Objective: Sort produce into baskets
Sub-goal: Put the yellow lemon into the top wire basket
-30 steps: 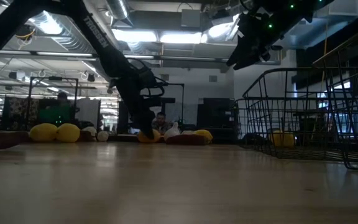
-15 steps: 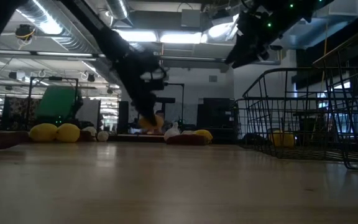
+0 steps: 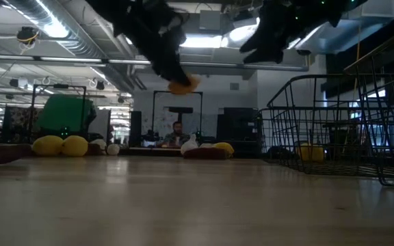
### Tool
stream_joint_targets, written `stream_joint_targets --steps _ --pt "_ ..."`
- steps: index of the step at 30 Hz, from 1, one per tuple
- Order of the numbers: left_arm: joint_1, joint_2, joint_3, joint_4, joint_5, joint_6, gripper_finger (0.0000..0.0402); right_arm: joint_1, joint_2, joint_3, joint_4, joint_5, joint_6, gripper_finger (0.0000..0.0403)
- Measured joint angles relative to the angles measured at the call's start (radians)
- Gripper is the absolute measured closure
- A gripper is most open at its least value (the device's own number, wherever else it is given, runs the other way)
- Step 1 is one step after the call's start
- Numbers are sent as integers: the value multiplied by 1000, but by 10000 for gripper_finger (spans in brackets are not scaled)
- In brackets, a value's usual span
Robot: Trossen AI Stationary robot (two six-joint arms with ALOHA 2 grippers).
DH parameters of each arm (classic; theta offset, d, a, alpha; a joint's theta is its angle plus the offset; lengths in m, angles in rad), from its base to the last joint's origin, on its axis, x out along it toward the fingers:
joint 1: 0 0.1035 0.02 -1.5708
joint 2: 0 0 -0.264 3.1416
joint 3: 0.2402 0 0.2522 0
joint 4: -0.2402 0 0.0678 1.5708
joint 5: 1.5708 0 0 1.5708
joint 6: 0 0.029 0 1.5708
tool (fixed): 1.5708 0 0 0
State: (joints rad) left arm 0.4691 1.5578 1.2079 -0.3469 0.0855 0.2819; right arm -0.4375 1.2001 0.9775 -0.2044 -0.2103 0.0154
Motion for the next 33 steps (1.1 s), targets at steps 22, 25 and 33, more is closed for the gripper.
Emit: stream_joint_targets --steps 22,25,33 --pt "-260 -11 1 104 -120 124 177 152 157 0 138 -53 193 130" --pt "-280 -11 1 117 -202 160 176 152 187 0 182 -60 266 130" --pt "-320 -11 1 134 -349 191 176 151 243 0 295 -71 331 130"
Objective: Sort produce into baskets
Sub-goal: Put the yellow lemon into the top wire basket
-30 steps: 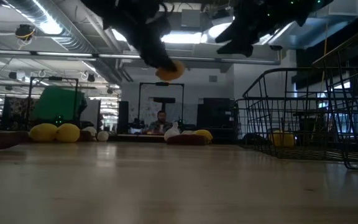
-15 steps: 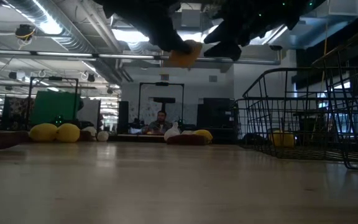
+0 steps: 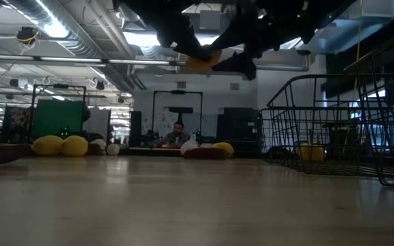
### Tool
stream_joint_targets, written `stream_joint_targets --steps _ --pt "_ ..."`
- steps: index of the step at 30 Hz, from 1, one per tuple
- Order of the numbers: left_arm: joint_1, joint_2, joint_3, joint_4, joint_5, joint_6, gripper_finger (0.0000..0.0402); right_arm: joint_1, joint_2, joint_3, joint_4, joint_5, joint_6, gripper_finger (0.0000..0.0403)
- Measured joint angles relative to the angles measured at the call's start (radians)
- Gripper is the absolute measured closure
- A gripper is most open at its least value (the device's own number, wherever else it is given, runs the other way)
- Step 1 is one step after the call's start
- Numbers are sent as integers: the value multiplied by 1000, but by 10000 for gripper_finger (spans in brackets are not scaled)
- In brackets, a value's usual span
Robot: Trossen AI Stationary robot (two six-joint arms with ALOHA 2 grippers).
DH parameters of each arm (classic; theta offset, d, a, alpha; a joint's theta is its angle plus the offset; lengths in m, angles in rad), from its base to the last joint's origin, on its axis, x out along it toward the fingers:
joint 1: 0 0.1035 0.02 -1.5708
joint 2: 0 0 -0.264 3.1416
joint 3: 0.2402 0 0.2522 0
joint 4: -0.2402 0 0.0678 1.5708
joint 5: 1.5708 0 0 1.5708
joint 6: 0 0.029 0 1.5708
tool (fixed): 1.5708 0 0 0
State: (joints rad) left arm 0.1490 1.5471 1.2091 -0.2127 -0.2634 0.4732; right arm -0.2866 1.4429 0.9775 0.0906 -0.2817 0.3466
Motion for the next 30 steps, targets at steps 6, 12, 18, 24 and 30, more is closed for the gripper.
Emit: stream_joint_targets --steps 6,12,18,24,30 --pt "0 -4 -8 21 -13 -2 176 -3 1 -1 60 2 29 130" --pt "-3 -2 -11 14 0 -4 176 -2 1 -1 84 3 42 130" --pt "-1 0 -13 16 -5 -5 176 -2 -1 0 103 63 41 130" --pt "-1 0 -13 22 -5 -3 176 -1 -1 0 91 52 41 130" --pt "-1 0 -13 36 -11 -4 176 -1 -1 0 57 57 44 130"
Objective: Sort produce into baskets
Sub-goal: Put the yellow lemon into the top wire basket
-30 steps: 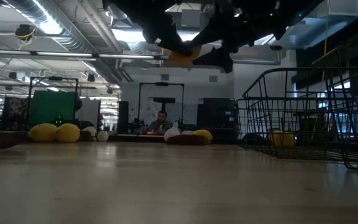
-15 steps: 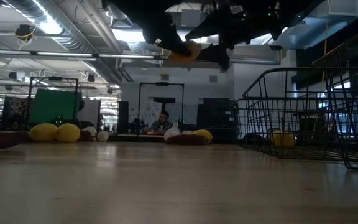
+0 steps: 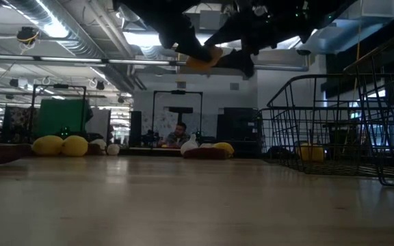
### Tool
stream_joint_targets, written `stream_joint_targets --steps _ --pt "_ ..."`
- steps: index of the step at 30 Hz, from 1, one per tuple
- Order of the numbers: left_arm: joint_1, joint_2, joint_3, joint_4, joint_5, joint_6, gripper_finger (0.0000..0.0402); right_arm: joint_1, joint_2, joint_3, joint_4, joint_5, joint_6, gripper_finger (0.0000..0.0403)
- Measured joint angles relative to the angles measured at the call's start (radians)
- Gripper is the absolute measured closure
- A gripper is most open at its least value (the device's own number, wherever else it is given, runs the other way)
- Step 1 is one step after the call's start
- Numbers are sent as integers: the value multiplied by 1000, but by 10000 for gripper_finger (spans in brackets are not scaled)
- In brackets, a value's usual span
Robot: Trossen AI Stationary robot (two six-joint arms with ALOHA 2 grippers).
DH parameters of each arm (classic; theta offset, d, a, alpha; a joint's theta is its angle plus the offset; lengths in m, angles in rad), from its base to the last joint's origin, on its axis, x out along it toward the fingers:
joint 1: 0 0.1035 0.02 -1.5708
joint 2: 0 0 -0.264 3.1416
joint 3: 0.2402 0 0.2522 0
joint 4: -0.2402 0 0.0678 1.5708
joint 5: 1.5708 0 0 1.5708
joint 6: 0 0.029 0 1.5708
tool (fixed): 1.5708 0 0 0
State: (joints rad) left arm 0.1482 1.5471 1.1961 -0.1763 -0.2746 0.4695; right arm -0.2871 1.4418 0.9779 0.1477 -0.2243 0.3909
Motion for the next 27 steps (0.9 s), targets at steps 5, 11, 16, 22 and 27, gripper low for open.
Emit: stream_joint_targets --steps 5,11,16,22,27 --pt "-5 0 0 9 -1 4 176 0 0 0 12 4 -2 130" --pt "-5 0 0 9 -1 3 176 0 0 0 28 12 -29 136" --pt "-5 0 0 8 -1 3 176 0 0 0 28 5 -32 187" --pt "-5 0 0 7 -2 -13 176 0 0 0 28 4 -51 227" --pt "-5 0 0 9 -2 -54 175 0 0 0 28 4 -50 215"
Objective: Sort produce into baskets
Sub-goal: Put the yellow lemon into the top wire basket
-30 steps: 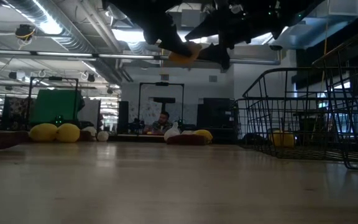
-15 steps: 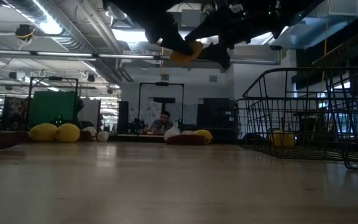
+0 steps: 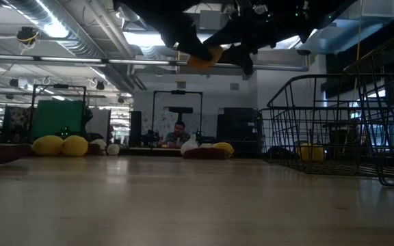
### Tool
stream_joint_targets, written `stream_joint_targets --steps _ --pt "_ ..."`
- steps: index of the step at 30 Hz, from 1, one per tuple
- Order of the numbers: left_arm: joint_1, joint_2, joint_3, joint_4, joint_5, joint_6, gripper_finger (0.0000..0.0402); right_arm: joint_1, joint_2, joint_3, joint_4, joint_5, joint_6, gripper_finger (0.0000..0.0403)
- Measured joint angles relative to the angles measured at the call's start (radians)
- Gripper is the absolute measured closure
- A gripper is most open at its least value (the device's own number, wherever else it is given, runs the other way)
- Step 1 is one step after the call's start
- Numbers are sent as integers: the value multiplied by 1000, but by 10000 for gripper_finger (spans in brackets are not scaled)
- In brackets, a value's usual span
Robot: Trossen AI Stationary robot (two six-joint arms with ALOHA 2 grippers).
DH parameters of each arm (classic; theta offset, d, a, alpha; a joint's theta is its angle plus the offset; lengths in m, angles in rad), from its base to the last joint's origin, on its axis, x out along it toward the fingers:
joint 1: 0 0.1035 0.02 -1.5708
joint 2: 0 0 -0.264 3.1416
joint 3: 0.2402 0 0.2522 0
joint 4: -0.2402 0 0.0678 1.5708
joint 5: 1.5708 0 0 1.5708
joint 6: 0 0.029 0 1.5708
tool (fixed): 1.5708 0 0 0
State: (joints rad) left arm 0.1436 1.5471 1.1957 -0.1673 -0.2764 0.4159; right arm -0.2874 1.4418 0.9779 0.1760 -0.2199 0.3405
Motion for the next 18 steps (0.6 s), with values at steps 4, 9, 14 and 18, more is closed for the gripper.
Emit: stream_joint_targets --steps 4,9,14,18 --pt "5 0 0 1 2 -57 157 0 0 0 1 3 -10 212" --pt "7 -7 0 -15 5 -70 126 -1 0 0 0 29 -35 211" --pt "-7 -57 0 -85 1 -59 122 -13 -12 0 -10 50 -58 210" --pt "-6 -91 0 -188 2 -90 122 -44 -64 0 -65 74 -64 210"
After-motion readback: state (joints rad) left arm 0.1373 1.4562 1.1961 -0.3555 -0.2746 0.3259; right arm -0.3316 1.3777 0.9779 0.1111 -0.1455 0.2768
